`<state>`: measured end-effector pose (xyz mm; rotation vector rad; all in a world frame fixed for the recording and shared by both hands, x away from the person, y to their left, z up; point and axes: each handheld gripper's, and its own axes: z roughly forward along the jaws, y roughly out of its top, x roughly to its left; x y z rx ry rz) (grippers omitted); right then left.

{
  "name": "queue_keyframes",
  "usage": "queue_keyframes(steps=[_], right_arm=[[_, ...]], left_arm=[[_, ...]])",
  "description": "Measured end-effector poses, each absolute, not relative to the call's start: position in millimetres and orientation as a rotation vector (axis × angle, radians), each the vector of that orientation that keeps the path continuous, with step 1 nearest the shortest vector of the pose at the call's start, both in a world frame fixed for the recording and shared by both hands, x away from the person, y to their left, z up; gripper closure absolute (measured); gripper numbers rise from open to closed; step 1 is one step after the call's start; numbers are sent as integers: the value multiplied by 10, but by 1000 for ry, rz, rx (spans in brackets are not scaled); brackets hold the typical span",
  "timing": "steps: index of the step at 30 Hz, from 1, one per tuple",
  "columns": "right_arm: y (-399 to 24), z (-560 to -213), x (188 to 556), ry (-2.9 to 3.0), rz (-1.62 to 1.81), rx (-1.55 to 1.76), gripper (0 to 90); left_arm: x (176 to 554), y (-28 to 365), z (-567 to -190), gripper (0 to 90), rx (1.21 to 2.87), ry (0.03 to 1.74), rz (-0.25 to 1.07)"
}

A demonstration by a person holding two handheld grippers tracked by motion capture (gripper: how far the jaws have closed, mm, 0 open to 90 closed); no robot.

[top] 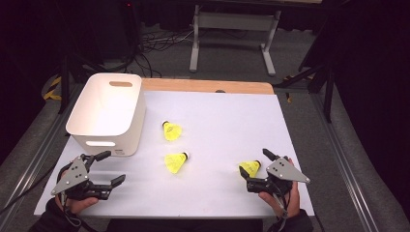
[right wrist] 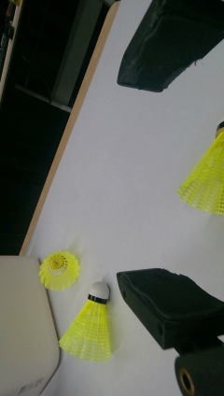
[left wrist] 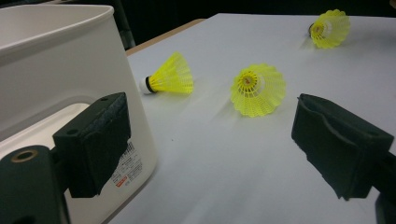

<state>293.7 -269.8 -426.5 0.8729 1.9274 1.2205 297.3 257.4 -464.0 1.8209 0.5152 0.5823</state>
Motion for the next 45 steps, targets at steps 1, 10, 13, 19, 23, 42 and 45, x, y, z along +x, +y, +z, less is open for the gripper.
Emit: queue_keyframes(steps=[1, 10, 13, 19, 23, 42, 45], right_arm=[[-2693, -4267, 2937, 1930, 1224, 876, 72], [-2623, -4256, 2926, 1945, 1225, 878, 73], [-2609, -4251, 2935, 1948, 1229, 875, 73], [-2598, -4247, 2942, 1951, 1211, 874, 76], [-2619, -4245, 2953, 1950, 1213, 880, 79], [-2657, -4238, 2986, 1958, 1230, 890, 79], [-2653, -4240, 2986, 1961, 1228, 887, 80]], left_arm=[[2969, 2570, -4642, 126, 1820, 512, 583], [2967, 2545, -4656, 127, 1833, 501, 561], [2955, 2548, -4660, 127, 1843, 491, 565], [2952, 2516, -4659, 139, 1851, 487, 564], [2948, 2396, -4655, 160, 1895, 454, 564], [3467, 1593, -4648, 274, 2082, 312, 496], [3479, 1588, -4653, 270, 2083, 320, 493]])
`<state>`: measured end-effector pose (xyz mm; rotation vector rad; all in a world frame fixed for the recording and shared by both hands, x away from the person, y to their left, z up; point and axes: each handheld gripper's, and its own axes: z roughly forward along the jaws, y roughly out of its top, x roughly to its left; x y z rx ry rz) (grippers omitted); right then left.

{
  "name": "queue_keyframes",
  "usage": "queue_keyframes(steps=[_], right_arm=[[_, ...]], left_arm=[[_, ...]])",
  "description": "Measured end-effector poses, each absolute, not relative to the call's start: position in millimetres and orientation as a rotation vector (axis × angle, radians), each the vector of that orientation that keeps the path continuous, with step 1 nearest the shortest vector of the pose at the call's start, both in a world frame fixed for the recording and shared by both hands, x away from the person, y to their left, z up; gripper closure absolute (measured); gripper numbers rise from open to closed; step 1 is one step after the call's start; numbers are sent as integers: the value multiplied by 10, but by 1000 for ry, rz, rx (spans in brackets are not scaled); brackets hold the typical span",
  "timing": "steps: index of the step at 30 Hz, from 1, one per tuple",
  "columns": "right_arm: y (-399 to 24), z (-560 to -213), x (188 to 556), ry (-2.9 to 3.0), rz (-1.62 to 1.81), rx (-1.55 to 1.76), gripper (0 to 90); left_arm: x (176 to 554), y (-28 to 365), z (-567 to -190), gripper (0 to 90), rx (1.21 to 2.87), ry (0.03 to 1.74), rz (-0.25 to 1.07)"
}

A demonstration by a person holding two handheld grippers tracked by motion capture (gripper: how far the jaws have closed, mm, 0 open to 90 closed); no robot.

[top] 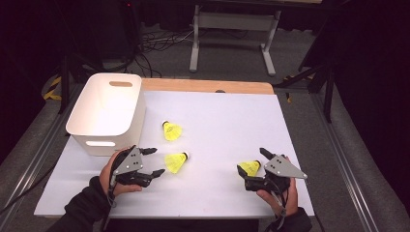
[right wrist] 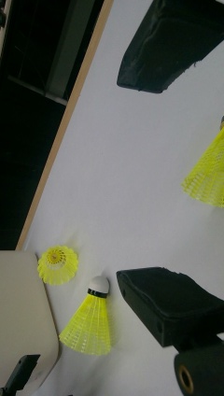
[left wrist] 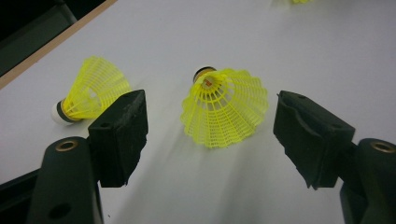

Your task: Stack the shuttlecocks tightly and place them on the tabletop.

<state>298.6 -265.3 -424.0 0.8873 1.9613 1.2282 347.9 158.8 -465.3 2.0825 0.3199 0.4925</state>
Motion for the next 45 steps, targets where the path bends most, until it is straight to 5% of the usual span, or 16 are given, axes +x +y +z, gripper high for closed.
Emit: queue_keyframes(steps=[17, 28, 45], right_arm=[[-2650, -4244, 2996, 1980, 1218, 888, 90], [-2596, -4254, 3011, 2034, 1234, 868, 90], [-2587, -4309, 3038, 2100, 1199, 854, 97]], left_arm=[[3513, 1705, -4488, 311, 2024, 413, 633], [3748, 1331, -4132, 320, 1955, 463, 628], [4460, 630, -4139, 330, 2175, 625, 605]])
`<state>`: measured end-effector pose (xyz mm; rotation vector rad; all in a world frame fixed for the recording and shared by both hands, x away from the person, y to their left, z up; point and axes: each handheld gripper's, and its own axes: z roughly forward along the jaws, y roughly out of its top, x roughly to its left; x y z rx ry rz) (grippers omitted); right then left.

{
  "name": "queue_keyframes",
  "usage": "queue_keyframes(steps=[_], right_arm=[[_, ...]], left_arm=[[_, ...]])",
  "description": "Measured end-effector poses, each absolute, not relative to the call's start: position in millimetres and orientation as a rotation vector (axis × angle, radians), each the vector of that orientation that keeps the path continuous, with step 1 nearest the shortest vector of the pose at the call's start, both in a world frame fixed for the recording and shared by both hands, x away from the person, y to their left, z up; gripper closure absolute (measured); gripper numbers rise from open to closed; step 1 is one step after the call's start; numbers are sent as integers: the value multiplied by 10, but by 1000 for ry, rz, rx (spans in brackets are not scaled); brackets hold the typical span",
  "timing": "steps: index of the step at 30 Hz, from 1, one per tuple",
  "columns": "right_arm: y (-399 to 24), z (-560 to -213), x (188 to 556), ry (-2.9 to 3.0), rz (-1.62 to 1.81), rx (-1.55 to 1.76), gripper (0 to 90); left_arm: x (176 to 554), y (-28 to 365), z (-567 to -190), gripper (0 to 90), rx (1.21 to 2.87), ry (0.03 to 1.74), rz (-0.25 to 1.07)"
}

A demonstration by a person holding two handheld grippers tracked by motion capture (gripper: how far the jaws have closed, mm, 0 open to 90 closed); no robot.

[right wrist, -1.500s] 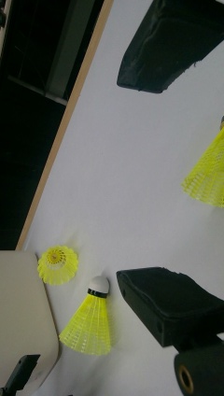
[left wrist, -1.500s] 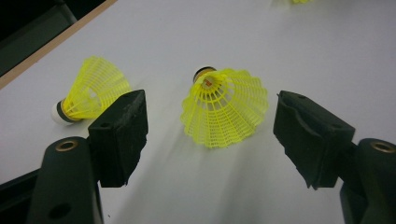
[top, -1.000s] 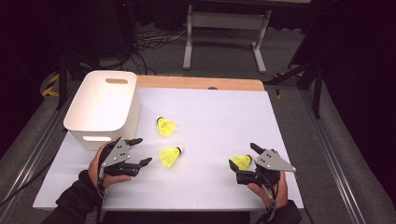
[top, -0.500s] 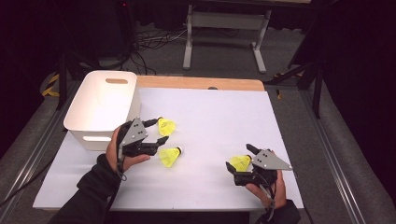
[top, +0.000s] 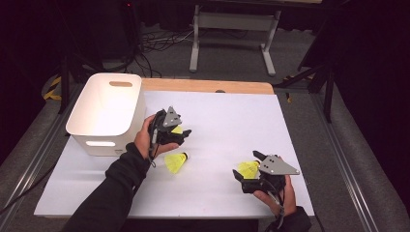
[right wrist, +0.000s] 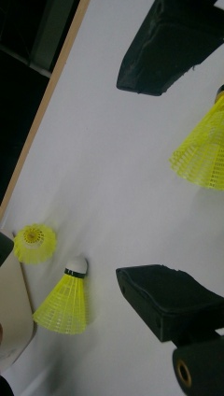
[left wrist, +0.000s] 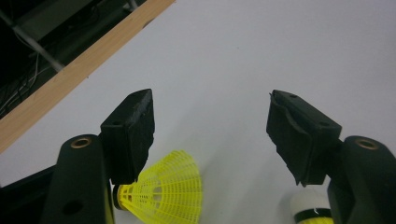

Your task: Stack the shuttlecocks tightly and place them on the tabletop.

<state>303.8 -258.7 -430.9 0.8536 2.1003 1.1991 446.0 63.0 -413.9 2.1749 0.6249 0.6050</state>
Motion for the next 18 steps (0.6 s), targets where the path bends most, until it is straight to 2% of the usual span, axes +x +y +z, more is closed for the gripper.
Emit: queue_keyframes(steps=[8, 13, 18], right_arm=[[-2587, -4325, 3053, 2114, 1193, 848, 100], [-2593, -4331, 3059, 2119, 1192, 845, 101], [-2585, -4338, 3060, 2125, 1188, 846, 102]], left_arm=[[4717, 611, -4206, 330, 2233, 757, 587], [4837, 652, -4302, 371, 2269, 836, 562], [4858, 664, -4335, 449, 2310, 874, 556]])
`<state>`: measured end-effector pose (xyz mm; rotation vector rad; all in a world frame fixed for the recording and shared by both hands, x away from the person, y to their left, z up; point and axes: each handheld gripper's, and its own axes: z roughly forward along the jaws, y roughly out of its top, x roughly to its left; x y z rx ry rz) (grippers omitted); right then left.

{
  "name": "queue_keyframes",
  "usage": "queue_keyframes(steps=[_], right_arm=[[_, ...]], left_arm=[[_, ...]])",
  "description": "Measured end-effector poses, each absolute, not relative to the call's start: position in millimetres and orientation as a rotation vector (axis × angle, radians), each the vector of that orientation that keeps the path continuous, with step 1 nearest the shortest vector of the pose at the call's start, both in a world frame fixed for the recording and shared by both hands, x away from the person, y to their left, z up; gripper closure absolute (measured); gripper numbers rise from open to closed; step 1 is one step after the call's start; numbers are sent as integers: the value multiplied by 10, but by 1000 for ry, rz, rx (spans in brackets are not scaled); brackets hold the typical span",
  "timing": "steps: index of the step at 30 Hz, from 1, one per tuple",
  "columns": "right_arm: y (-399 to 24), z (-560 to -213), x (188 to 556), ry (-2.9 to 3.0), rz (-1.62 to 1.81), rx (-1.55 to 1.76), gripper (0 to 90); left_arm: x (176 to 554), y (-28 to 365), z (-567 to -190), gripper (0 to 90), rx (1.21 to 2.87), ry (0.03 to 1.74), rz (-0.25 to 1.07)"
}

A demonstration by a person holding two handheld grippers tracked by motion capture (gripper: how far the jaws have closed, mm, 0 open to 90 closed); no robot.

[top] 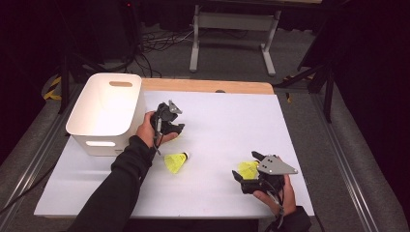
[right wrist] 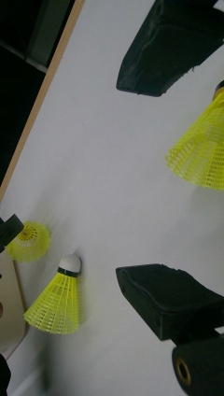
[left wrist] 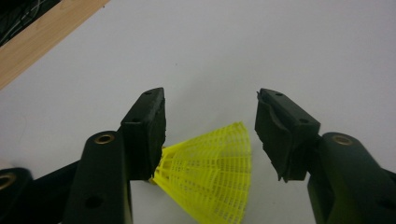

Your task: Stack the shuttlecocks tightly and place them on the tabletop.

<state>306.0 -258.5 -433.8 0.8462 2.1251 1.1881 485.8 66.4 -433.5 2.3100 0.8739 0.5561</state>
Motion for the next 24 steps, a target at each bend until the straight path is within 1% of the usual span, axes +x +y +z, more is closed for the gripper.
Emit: queue_keyframes(steps=[1, 2, 3, 6, 7, 9, 10, 11, 12, 14, 15, 16, 17, 19, 22, 23, 24], right_arm=[[-2585, -4340, 3061, 2128, 1183, 850, 102], [-2585, -4340, 3061, 2128, 1183, 850, 102], [-2582, -4343, 3059, 2130, 1177, 847, 102], [-2582, -4342, 3058, 2128, 1174, 843, 102], [-2584, -4340, 3058, 2126, 1176, 846, 103], [-2578, -4341, 3058, 2128, 1171, 843, 104], [-2578, -4341, 3058, 2128, 1171, 843, 104], [-2575, -4342, 3058, 2129, 1168, 841, 103], [-2569, -4338, 3056, 2126, 1163, 838, 104], [-2569, -4335, 3053, 2125, 1164, 835, 104], [-2568, -4331, 3046, 2125, 1165, 837, 103], [-2569, -4328, 3045, 2122, 1167, 834, 104], [-2572, -4328, 3049, 2122, 1170, 838, 104], [-2572, -4335, 3053, 2125, 1167, 837, 104], [-2568, -4341, 3055, 2130, 1164, 838, 104], [-2567, -4340, 3054, 2132, 1165, 837, 105], [-2568, -4339, 3054, 2131, 1165, 837, 104]], left_arm=[[4858, 660, -4338, 477, 2318, 876, 562], [4858, 656, -4341, 477, 2329, 877, 566], [4856, 656, -4340, 501, 2357, 885, 573], [4859, 663, -4342, 515, 2377, 895, 585], [4861, 656, -4352, 526, 2386, 908, 613], [4856, 646, -4356, 586, 2391, 915, 629], [4854, 628, -4363, 586, 2402, 917, 641], [4851, 602, -4372, 615, 2427, 916, 661], [4852, 588, -4381, 678, 2435, 909, 663], [4845, 570, -4385, 711, 2443, 908, 678], [4844, 563, -4382, 711, 2443, 900, 687], [4835, 550, -4372, 748, 2458, 886, 702], [4817, 523, -4351, 815, 2472, 862, 748], [4795, 497, -4307, 872, 2489, 828, 809], [4788, 483, -4265, 890, 2500, 810, 797], [4772, 468, -4228, 892, 2532, 785, 818], [4754, 463, -4206, 894, 2542, 772, 808]])
